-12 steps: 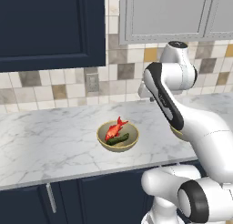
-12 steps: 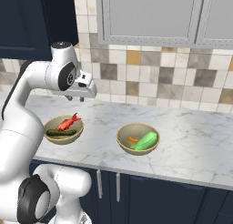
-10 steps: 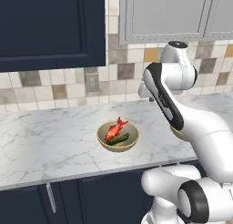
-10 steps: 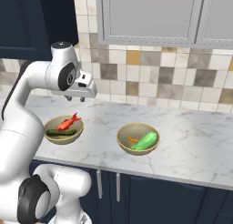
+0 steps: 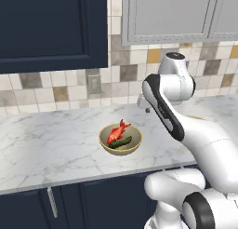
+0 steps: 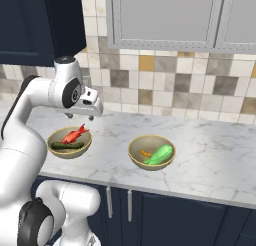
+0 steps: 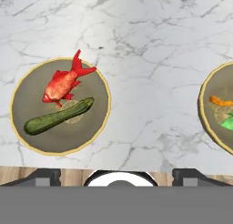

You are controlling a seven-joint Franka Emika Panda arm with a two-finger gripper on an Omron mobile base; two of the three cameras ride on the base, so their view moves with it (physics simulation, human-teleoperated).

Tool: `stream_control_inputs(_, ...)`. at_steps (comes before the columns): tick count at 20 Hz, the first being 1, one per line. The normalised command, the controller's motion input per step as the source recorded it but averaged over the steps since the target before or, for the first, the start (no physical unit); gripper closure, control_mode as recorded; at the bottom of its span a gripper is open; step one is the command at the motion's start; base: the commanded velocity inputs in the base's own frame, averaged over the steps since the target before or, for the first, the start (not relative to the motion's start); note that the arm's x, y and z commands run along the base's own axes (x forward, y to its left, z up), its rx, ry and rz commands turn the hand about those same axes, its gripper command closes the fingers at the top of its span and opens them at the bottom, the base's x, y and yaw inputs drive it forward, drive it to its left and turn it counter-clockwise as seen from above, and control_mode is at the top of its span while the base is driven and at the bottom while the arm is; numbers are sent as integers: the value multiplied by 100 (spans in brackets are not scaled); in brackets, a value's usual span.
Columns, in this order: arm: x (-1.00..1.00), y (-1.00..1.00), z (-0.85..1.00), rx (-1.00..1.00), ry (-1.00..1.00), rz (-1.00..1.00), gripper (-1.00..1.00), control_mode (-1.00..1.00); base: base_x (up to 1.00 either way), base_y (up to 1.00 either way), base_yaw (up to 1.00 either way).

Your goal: Place the bowl containing the squash and fish in the microwave. Close the microwave door and press the start button to microwave the meal.

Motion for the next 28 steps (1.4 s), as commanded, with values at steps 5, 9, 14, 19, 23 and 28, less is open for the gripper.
stream_control_inputs(5, -3, 9, -59, 2, 0, -5, -100, -100, 0, 0, 0)
stream_control_inputs(9, -3, 5, -46, 9, -5, -7, -100, -100, 0, 0, 0)
stream_control_inputs(14, 0, 7, -44, 19, 0, -2, -100, -100, 0, 0, 0)
stream_control_inputs(19, 20, 0, -54, 20, 4, 0, -100, -100, 0, 0, 0)
stream_control_inputs(23, 38, 0, -46, 15, 11, 0, -100, -100, 0, 0, 0)
stream_control_inputs(28, 46, 0, -35, 8, 9, 0, -100, -100, 0, 0, 0)
